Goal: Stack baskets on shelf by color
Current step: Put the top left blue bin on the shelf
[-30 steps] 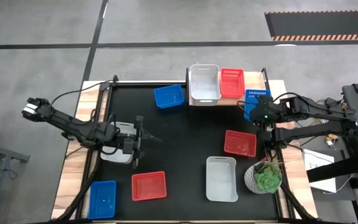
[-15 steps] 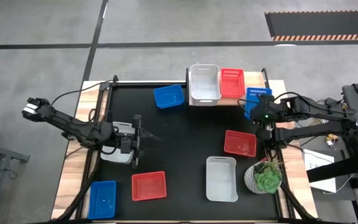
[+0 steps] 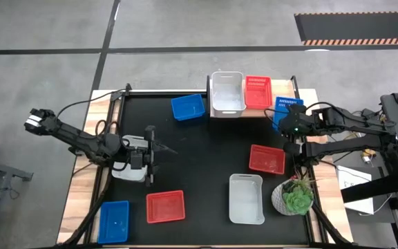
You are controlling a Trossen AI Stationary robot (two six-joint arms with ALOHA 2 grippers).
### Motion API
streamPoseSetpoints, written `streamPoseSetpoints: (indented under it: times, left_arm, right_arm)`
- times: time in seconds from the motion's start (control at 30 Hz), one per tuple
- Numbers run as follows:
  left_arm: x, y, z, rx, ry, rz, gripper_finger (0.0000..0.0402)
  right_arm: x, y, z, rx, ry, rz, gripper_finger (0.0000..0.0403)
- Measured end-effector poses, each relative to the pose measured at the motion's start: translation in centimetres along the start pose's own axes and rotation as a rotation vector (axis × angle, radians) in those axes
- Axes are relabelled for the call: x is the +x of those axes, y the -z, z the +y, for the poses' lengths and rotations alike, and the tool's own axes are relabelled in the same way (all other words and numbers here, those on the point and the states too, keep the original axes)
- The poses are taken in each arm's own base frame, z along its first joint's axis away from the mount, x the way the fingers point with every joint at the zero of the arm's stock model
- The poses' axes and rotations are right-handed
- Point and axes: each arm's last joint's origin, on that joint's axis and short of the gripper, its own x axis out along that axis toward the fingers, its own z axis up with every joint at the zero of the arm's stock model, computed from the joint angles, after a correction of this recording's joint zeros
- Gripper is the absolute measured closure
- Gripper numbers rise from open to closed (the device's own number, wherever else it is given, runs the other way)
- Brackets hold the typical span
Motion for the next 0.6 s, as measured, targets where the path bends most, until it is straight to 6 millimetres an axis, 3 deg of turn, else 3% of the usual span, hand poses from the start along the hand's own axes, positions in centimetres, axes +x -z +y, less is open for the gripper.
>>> streamPoseSetpoints:
  times: [0.33, 0.6]
  left_arm:
    - [-0.01, -0.37, 0.25, 0.018, -0.025, -0.037, 0.0243]
    - [-0.01, -0.41, 0.28, 0.037, -0.028, -0.040, 0.0243]
  right_arm:
    - [-0.01, 0.04, -0.23, -0.055, 0.077, 0.004, 0.0314]
    - [-0.14, 0.13, -0.64, -0.139, 0.216, 0.018, 0.0303]
